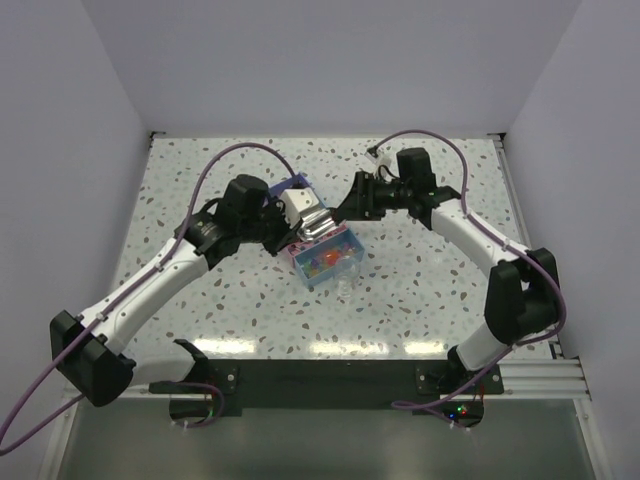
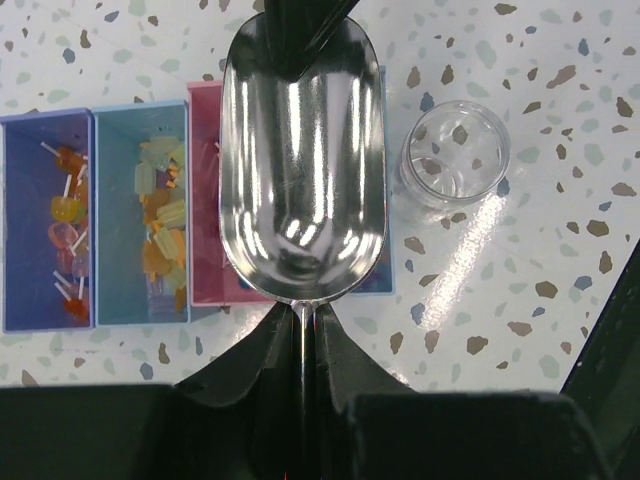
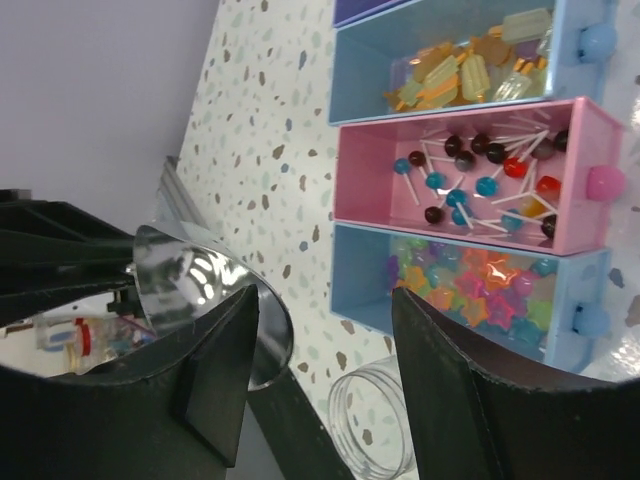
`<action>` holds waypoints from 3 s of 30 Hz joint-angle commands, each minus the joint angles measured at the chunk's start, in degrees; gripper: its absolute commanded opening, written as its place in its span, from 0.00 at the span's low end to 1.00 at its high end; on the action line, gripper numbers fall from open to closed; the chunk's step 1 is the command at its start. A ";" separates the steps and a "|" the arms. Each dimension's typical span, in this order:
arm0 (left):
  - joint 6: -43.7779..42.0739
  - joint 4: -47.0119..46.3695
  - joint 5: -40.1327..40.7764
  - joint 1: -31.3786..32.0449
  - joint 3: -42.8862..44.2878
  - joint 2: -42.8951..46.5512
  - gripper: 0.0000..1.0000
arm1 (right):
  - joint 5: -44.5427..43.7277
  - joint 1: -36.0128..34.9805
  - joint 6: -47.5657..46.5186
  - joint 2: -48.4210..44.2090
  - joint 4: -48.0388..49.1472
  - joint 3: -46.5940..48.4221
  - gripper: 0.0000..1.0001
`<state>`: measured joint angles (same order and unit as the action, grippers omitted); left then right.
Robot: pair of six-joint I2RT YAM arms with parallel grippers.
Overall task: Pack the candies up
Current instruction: Adjust the spatula.
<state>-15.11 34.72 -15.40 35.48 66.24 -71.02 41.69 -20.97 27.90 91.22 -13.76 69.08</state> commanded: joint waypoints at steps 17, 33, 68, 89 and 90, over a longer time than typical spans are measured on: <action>-6.77 -10.90 -13.69 -4.37 -5.59 4.14 0.30 | 12.88 4.27 8.22 -0.60 10.33 -3.34 0.00; -8.26 -10.90 -31.71 -12.19 -8.14 1.86 0.61 | 20.36 5.42 5.41 -1.75 13.06 -4.74 0.00; -2.20 -13.27 -31.98 -12.81 -8.93 -1.40 0.00 | 20.98 5.24 4.71 -3.86 16.58 -8.35 0.00; 0.88 -0.80 -16.86 -12.81 -4.45 2.82 0.00 | 0.28 4.10 -11.63 -3.68 -12.68 1.49 0.70; 0.79 1.29 -15.73 -12.55 -3.93 2.65 0.00 | -2.29 4.10 -11.99 -3.68 -14.87 2.72 0.70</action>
<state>-14.26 31.70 -34.83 22.63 58.33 -68.75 49.56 -16.95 20.47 89.49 -20.29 66.63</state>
